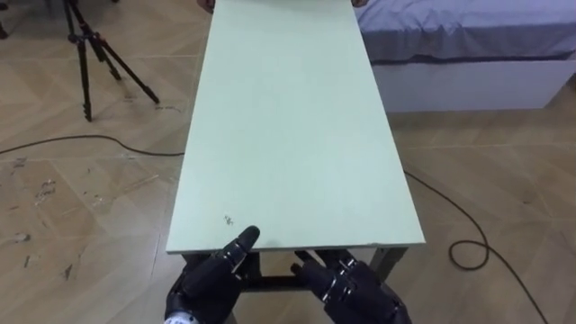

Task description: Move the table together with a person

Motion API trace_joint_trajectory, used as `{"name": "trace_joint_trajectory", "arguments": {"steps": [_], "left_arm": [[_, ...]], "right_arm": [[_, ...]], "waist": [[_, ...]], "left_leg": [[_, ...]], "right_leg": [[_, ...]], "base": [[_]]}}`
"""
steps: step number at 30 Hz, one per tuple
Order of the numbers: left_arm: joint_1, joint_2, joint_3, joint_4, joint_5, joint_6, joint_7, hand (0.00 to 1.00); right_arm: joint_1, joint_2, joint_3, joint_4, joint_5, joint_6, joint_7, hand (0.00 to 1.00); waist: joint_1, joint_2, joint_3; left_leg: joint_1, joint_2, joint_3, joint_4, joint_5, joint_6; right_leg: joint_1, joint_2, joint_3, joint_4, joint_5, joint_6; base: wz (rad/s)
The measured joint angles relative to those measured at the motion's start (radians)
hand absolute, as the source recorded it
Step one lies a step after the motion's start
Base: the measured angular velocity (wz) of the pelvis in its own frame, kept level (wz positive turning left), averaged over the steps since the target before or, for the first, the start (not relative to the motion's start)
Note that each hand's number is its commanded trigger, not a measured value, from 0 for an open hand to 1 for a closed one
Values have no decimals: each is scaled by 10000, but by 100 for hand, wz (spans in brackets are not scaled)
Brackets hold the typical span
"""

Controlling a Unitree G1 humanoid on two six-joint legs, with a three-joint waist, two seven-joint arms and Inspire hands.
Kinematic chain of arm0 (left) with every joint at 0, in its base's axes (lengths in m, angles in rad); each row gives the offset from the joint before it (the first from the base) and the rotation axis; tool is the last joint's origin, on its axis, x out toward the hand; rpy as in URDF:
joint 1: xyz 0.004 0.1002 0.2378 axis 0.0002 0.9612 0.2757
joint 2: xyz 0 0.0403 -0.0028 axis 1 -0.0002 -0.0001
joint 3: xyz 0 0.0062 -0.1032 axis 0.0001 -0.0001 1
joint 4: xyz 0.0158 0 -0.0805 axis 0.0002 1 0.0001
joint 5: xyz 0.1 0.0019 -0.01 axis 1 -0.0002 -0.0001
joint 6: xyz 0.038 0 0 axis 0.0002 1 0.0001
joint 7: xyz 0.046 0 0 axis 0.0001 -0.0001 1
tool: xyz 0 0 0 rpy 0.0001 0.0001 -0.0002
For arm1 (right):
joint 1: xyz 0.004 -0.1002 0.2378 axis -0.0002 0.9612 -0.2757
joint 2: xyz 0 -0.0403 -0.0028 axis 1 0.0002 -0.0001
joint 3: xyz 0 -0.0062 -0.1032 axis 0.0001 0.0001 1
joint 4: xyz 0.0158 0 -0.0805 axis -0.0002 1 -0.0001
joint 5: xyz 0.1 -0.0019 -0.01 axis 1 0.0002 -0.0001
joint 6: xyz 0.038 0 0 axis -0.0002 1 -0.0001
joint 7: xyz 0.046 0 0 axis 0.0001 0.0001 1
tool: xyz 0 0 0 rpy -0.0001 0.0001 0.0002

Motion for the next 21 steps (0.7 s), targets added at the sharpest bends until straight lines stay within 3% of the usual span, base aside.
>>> {"name": "trace_joint_trajectory", "arguments": {"steps": [5, 8, 12, 14, 21], "left_arm": [[-83, 0, 74, 0, -4, 263, 35, 0], [-84, -4, 78, 20, -8, 394, 40, 0], [-145, -10, 212, 88, -423, 699, 41, 0], [-309, -25, 211, 375, -594, 816, 40, 0], [-660, -130, 304, 995, -1490, 1127, 149, 0]], "right_arm": [[-2, -15, -20, -6, 858, -2, -294, 0], [-10, -34, -29, -5, 919, -2, -357, 0], [-64, 35, -270, -7, 1646, 112, -599, 0], [-114, 27, -443, -4, 2275, 176, -790, 0], [-270, 122, -1033, -28, 3795, 202, -1705, 0]], "waist": [[146, 43, -2], [173, 158, 49], [189, 283, 36], [197, 381, 88], [194, 585, 23]], "left_leg": [[30, 11, -1, -31, 0, -1], [169, 13, 40, -63, 0, -1], [202, 12, 54, -71, 0, -1], [339, 11, 61, -83, 0, -1], [523, 35, 104, -120, 8, -15]], "right_leg": [[41, 12, -27, -21, 0, 0], [146, 16, -36, -30, 0, 0], [164, 12, -21, -31, 0, 0], [279, 13, -2, -31, 0, 0], [389, 35, 46, -1, 0, -1]], "base": [[-1], [-1], [0], [-2], [-4]]}}
